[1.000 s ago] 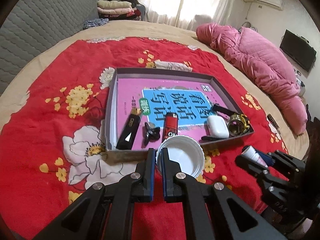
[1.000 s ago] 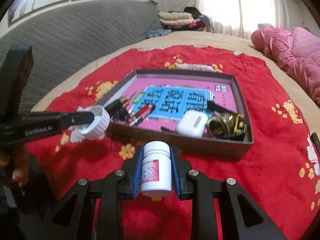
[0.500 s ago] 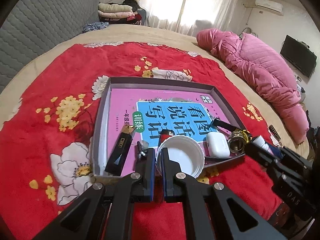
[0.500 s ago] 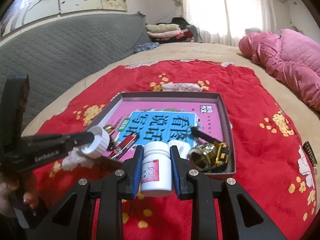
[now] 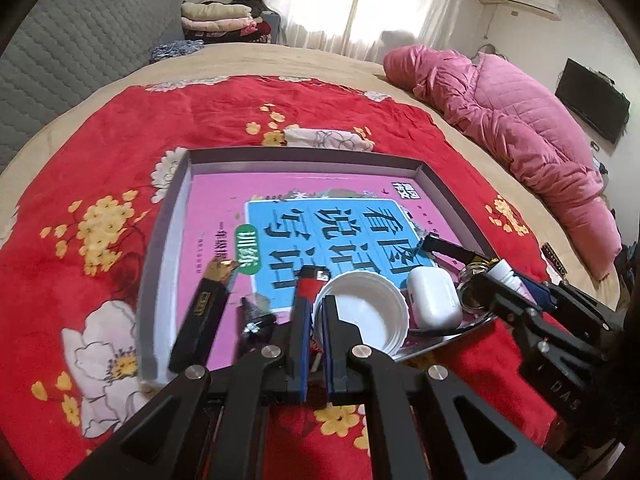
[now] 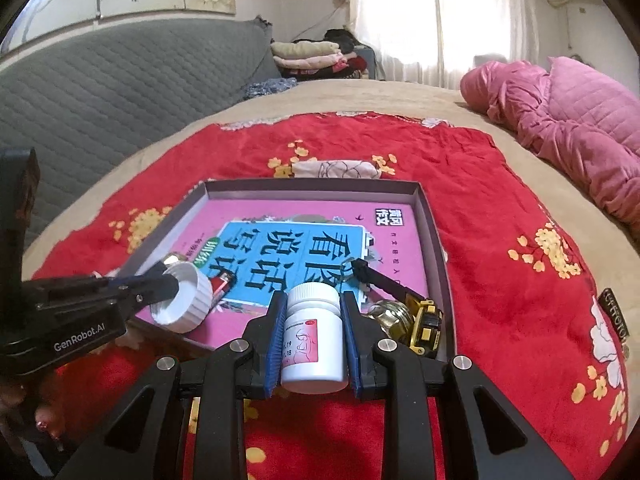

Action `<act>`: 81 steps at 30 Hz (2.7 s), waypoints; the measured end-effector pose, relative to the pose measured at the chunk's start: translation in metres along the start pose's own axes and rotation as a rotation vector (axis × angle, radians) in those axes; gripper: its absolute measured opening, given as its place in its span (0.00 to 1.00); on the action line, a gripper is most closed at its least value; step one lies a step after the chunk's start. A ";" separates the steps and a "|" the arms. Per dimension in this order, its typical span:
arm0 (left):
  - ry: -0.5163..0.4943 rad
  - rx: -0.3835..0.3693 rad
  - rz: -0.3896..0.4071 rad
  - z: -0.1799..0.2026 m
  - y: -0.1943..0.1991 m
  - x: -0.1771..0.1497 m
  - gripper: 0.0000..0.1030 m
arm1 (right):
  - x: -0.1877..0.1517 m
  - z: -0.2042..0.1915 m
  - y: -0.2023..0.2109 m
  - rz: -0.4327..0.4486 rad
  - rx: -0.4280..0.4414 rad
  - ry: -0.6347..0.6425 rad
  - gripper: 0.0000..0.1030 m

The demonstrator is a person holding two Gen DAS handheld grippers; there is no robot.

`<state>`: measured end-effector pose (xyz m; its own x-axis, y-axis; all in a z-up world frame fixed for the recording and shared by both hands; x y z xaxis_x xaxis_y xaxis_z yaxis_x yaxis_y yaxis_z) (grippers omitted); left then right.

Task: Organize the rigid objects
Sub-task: 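Carry the cap into the box with the left tool while the right tool carries the bottle over it, then lower the pill bottle into the box and open the right tool while the left tool releases the cap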

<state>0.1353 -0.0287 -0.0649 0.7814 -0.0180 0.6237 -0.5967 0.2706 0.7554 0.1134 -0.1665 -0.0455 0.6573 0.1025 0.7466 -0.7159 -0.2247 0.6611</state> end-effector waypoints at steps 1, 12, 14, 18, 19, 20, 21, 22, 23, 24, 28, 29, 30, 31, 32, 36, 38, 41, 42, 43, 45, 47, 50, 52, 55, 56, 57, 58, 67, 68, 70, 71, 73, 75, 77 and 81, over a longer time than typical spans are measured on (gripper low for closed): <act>-0.008 -0.002 -0.001 0.003 -0.002 0.001 0.05 | -0.001 0.000 -0.001 -0.002 -0.002 0.006 0.26; -0.087 -0.013 -0.030 0.020 -0.020 -0.006 0.05 | -0.004 -0.006 -0.015 -0.007 -0.033 0.110 0.26; -0.088 -0.017 -0.041 0.019 -0.023 -0.007 0.05 | -0.004 -0.006 -0.017 -0.009 -0.038 0.115 0.26; -0.086 -0.022 -0.057 0.017 -0.028 -0.008 0.05 | -0.005 -0.004 -0.021 -0.016 -0.044 0.113 0.26; -0.086 -0.023 -0.058 0.016 -0.029 -0.009 0.05 | -0.005 -0.004 -0.021 -0.018 -0.046 0.114 0.26; -0.086 -0.024 -0.062 0.016 -0.029 -0.009 0.05 | -0.005 -0.004 -0.022 -0.019 -0.047 0.116 0.26; -0.086 -0.026 -0.063 0.016 -0.030 -0.009 0.06 | -0.004 -0.005 -0.023 -0.020 -0.048 0.120 0.26; -0.086 -0.026 -0.063 0.016 -0.030 -0.009 0.06 | -0.004 -0.005 -0.024 -0.021 -0.049 0.123 0.26; -0.086 -0.025 -0.063 0.015 -0.030 -0.009 0.06 | -0.004 -0.006 -0.025 -0.022 -0.050 0.125 0.26; -0.086 -0.022 -0.062 0.016 -0.030 -0.009 0.06 | -0.004 -0.006 -0.026 -0.022 -0.052 0.128 0.26; -0.072 -0.023 -0.072 0.011 -0.032 -0.010 0.06 | -0.004 -0.007 -0.029 -0.025 -0.056 0.134 0.26; -0.069 -0.021 -0.074 0.010 -0.032 -0.010 0.06 | -0.004 -0.008 -0.030 -0.026 -0.056 0.136 0.26; -0.067 -0.022 -0.073 0.009 -0.032 -0.010 0.06 | -0.005 -0.008 -0.030 -0.026 -0.057 0.139 0.26; -0.066 -0.021 -0.073 0.007 -0.031 -0.010 0.06 | -0.005 -0.008 -0.031 -0.026 -0.059 0.144 0.26; -0.066 -0.019 -0.072 0.007 -0.031 -0.010 0.06 | -0.005 -0.008 -0.031 -0.025 -0.061 0.147 0.26; -0.062 -0.019 -0.075 0.006 -0.031 -0.010 0.06 | -0.007 -0.003 -0.033 -0.028 -0.075 0.136 0.26; -0.063 -0.019 -0.076 0.006 -0.031 -0.011 0.06 | -0.008 0.000 -0.032 -0.027 -0.074 0.120 0.26; -0.058 -0.022 -0.077 0.005 -0.030 -0.011 0.06 | -0.010 0.002 -0.031 -0.027 -0.070 0.110 0.26; -0.057 -0.022 -0.078 0.006 -0.031 -0.011 0.06 | -0.010 0.003 -0.030 -0.025 -0.069 0.107 0.26; -0.056 -0.023 -0.078 0.005 -0.030 -0.011 0.06 | -0.011 0.004 -0.029 -0.025 -0.064 0.102 0.26; -0.056 -0.023 -0.079 0.005 -0.030 -0.011 0.06 | -0.012 0.005 -0.029 -0.026 -0.056 0.091 0.26; -0.055 -0.024 -0.079 0.005 -0.030 -0.011 0.06 | -0.012 0.005 -0.028 -0.027 -0.052 0.085 0.26; -0.055 -0.024 -0.079 0.005 -0.030 -0.011 0.06 | -0.013 0.006 -0.027 -0.027 -0.049 0.080 0.26; -0.055 -0.023 -0.080 0.005 -0.030 -0.011 0.06 | -0.014 0.006 -0.026 -0.027 -0.047 0.076 0.27; -0.055 -0.024 -0.080 0.005 -0.030 -0.011 0.06 | -0.015 0.006 -0.024 -0.026 -0.047 0.074 0.27; -0.054 -0.025 -0.080 0.005 -0.030 -0.011 0.06 | -0.015 0.006 -0.024 -0.026 -0.045 0.073 0.27; -0.053 -0.024 -0.080 0.005 -0.030 -0.011 0.06 | -0.015 0.006 -0.024 -0.026 -0.047 0.072 0.27; -0.052 -0.025 -0.080 0.005 -0.030 -0.011 0.06 | -0.015 0.006 -0.024 -0.026 -0.045 0.073 0.27; -0.047 -0.029 -0.080 0.006 -0.030 -0.011 0.06 | -0.016 0.007 -0.021 -0.026 -0.050 0.065 0.27; -0.047 -0.029 -0.080 0.006 -0.030 -0.011 0.06 | -0.016 0.007 -0.021 -0.025 -0.050 0.065 0.27; -0.046 -0.029 -0.081 0.006 -0.031 -0.011 0.06 | -0.016 0.007 -0.021 -0.026 -0.050 0.068 0.27; -0.047 -0.029 -0.080 0.005 -0.030 -0.011 0.06 | -0.016 0.008 -0.021 -0.028 -0.052 0.070 0.27; -0.046 -0.029 -0.080 0.006 -0.030 -0.011 0.06 | -0.016 0.008 -0.020 -0.026 -0.054 0.068 0.28; -0.046 -0.029 -0.080 0.005 -0.030 -0.011 0.06 | -0.016 0.008 -0.019 -0.023 -0.056 0.072 0.28; -0.047 -0.029 -0.081 0.005 -0.031 -0.011 0.06 | -0.016 0.007 -0.019 -0.024 -0.058 0.083 0.30; -0.045 -0.029 -0.081 0.006 -0.031 -0.011 0.06 | -0.016 0.002 -0.016 -0.015 -0.066 0.105 0.36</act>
<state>0.1442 -0.0422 -0.0935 0.8173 -0.0839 0.5700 -0.5261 0.2946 0.7978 0.1150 -0.1663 -0.0683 0.6422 0.2066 0.7381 -0.7225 -0.1584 0.6730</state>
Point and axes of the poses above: each gripper's, at about its wrist camera, not at the fingertips, and y roughly against the way its jaws point, z to its right, x to its top, the point moved 7 cm from there along -y, roughly the way its jaws point
